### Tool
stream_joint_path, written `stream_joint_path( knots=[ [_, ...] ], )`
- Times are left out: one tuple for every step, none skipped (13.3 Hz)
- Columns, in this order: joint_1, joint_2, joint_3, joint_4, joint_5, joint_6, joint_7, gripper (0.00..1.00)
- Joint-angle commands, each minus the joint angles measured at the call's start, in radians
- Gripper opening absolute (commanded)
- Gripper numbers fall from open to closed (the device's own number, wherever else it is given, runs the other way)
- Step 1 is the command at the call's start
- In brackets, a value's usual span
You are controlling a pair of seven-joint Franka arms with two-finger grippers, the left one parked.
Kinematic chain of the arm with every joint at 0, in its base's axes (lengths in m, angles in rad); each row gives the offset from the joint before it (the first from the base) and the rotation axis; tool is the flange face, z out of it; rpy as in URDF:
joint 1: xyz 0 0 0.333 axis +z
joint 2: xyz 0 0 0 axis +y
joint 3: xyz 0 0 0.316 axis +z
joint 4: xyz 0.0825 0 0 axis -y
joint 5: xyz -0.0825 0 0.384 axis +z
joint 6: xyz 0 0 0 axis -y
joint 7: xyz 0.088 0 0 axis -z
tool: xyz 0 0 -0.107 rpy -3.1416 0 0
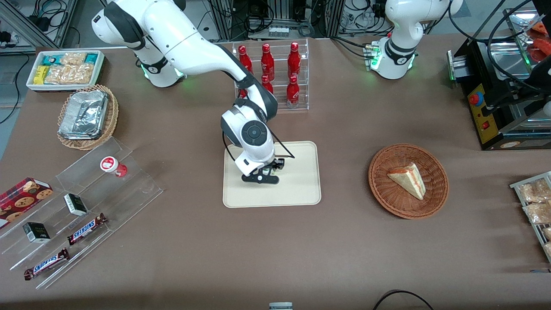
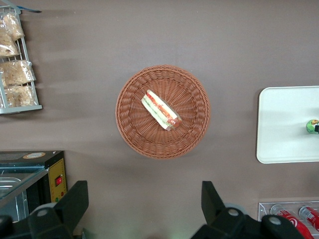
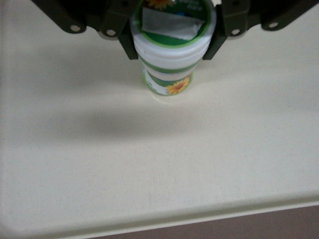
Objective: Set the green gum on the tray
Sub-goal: 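Lower the gum canister onto the cream tray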
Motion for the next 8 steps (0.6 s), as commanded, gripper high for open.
stream_joint_path(
  knots=[
    [0.019,0.027,-0.012,0.030,-0.028,0.015,0.010,1.00],
    [0.019,0.027,-0.012,0.030,-0.051,0.015,0.010,1.00],
    [0.024,0.027,-0.012,0.030,-0.067,0.015,0.010,1.00],
    [0.025,0.026,-0.012,0.029,-0.068,0.014,0.008,1.00],
    [0.025,0.026,-0.012,0.030,-0.068,0.014,0.008,1.00],
    [0.025,0.024,-0.012,0.029,-0.070,0.012,0.007,1.00],
    [0.025,0.021,-0.012,0.030,-0.070,0.011,0.005,1.00],
    [0.025,0.019,-0.012,0.029,-0.071,0.009,0.005,1.00]
  ],
)
